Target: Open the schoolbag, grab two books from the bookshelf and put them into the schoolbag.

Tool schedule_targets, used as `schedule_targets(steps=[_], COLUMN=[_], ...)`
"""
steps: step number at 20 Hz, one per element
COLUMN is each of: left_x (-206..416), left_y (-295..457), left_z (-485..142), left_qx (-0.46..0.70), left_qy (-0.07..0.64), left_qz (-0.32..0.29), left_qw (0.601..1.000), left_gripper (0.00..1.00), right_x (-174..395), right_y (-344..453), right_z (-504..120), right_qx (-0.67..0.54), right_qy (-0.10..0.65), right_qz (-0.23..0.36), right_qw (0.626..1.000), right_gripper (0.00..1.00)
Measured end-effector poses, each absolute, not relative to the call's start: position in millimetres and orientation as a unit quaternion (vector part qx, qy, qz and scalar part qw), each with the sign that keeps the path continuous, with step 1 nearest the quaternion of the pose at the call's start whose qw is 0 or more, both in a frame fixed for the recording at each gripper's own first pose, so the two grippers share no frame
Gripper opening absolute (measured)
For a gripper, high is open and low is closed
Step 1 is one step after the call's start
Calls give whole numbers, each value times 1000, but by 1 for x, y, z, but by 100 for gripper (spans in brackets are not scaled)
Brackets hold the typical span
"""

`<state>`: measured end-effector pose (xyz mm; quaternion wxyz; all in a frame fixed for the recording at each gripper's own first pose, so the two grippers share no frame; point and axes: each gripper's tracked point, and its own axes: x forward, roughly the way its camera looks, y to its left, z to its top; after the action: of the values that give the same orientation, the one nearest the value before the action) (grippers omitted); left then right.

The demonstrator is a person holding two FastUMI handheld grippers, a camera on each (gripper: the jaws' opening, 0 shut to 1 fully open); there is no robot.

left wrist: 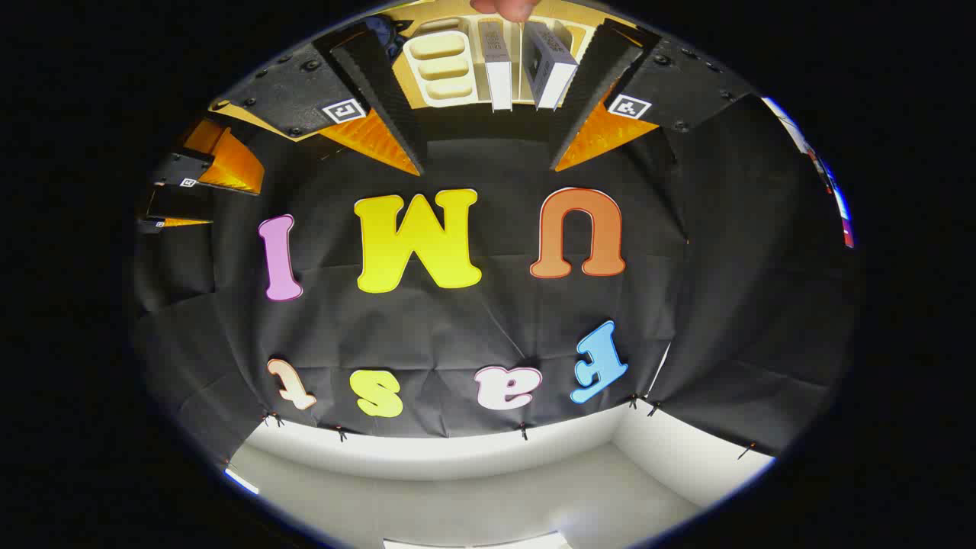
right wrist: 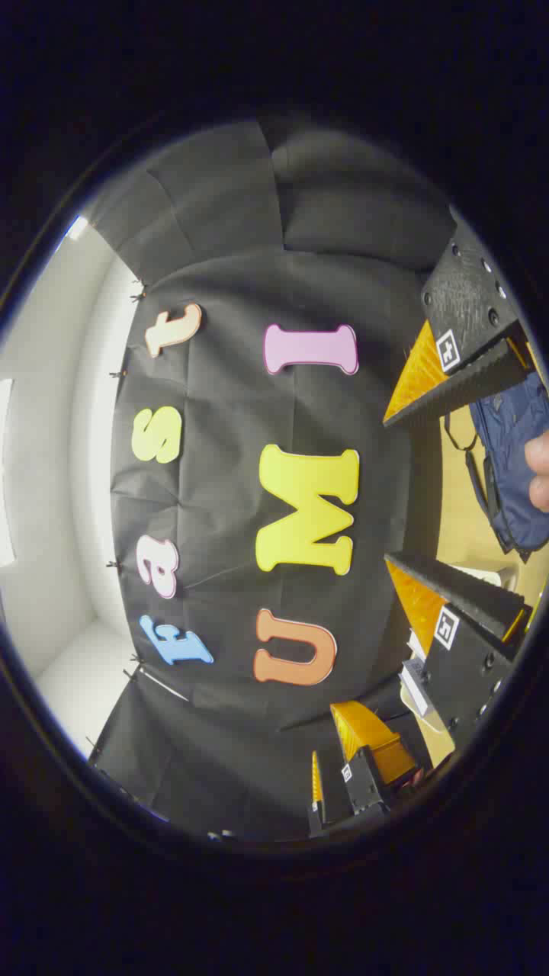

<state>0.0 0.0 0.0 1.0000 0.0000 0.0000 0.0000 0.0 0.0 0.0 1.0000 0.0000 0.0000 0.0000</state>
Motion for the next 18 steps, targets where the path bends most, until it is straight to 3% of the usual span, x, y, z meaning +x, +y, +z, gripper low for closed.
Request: schedule_targets(steps=[11,18], left_x=[0,-4], left_y=[13,15], left_z=[-8,-17], left_qx=[-5,0], left_qy=[7,9], left_qz=[7,4], left_qw=[1000,1000], left_gripper=[99,99], right_x=[-1,-10], right_y=[9,7], right_z=[-5,-47], right_qx=[-1,-13], right_qy=[10,45], right_qz=[0,-1], right_qw=[1000,999], right_gripper=[97,97])
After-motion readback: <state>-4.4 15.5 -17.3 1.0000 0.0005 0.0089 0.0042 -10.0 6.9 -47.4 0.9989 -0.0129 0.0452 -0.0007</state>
